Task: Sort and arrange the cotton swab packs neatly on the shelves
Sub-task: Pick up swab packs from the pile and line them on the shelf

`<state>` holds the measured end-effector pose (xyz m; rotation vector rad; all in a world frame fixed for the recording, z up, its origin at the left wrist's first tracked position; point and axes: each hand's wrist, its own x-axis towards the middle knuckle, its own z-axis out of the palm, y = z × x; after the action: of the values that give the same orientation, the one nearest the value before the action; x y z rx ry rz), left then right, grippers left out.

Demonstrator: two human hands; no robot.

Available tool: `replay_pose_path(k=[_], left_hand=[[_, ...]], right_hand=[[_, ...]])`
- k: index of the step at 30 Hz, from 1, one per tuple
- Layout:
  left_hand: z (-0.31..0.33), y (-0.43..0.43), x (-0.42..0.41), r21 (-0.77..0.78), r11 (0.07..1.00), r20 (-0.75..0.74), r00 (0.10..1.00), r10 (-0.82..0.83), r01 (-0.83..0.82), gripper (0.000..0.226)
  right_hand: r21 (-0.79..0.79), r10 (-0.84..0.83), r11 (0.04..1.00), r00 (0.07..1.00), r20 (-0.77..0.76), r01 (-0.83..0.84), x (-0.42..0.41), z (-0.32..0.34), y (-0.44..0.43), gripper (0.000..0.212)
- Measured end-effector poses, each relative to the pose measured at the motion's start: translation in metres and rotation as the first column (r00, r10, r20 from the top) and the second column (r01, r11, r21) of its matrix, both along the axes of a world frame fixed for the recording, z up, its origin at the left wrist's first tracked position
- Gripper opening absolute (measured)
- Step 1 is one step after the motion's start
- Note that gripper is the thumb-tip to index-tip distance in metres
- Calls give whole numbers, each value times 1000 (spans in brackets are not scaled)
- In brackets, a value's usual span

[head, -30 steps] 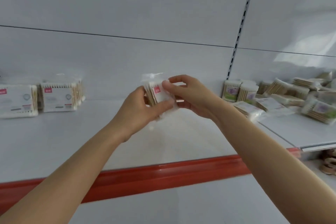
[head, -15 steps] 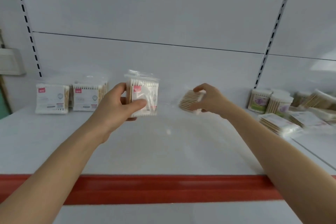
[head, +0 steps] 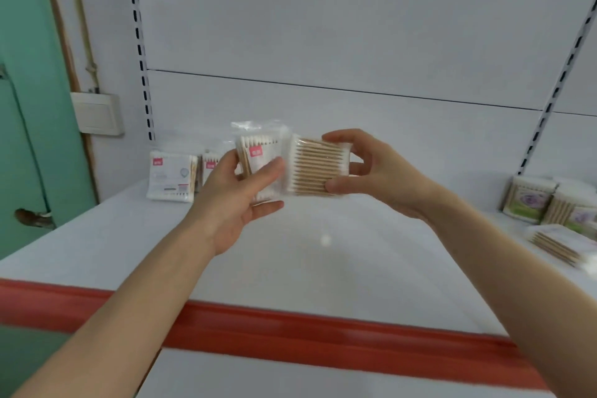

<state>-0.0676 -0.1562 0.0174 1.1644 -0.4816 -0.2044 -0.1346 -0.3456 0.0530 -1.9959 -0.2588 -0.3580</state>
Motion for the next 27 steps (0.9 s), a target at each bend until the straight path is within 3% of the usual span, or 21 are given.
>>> replay_pose_path(k=[2, 4, 6, 7, 10, 12, 15, 17, 20, 24, 27], left_hand=[[1, 3, 0, 46, 999, 42, 999, 24, -26, 32], [2, 9, 5, 63, 995, 66, 995, 75, -79, 32], [4, 15, 12, 39, 995, 40, 995, 93, -94, 32], [5, 17, 15, 21, 996, 17, 996, 84, -84, 34], [8, 24, 20, -43, 999, -41, 999, 9, -10, 36], [9, 29, 22, -70, 997, -65, 997, -32, 28, 30], [8, 39, 29, -64, 997, -73, 997, -39, 34, 16], [6, 49, 35, -29, 1000, -53, 998, -14, 12, 20], [-2, 67, 41, -5, 1000, -40, 999, 16, -16, 24], [-9, 93, 47, 12, 998, -26, 997, 66, -65, 18], [-13, 115, 52, 28, 993, -13, 993, 114, -113, 18]], right_hand=[[-197, -102, 974, 993, 67, 114, 7, -4, 11, 53], [-401, -221, 863, 944, 246, 307, 16, -9, 25, 56], [-481, -198, 775, 881, 429, 409, 22, -13, 39, 55], [-503, -174, 764, 879, 444, 405, 23, -13, 46, 56], [-563, -194, 758, 938, 287, 329, 26, -11, 64, 73], [-456, -230, 820, 929, 290, 345, 30, -12, 72, 60], [-115, -289, 938, 921, 260, 327, 32, -5, 75, 9], [51, -307, 952, 937, 168, 303, 33, 3, 67, 12], [56, -279, 959, 959, 40, 277, 35, 5, 59, 27], [140, -329, 935, 944, -13, 327, 43, -3, 55, 15], [197, -374, 900, 921, -107, 388, 49, -6, 49, 26]])
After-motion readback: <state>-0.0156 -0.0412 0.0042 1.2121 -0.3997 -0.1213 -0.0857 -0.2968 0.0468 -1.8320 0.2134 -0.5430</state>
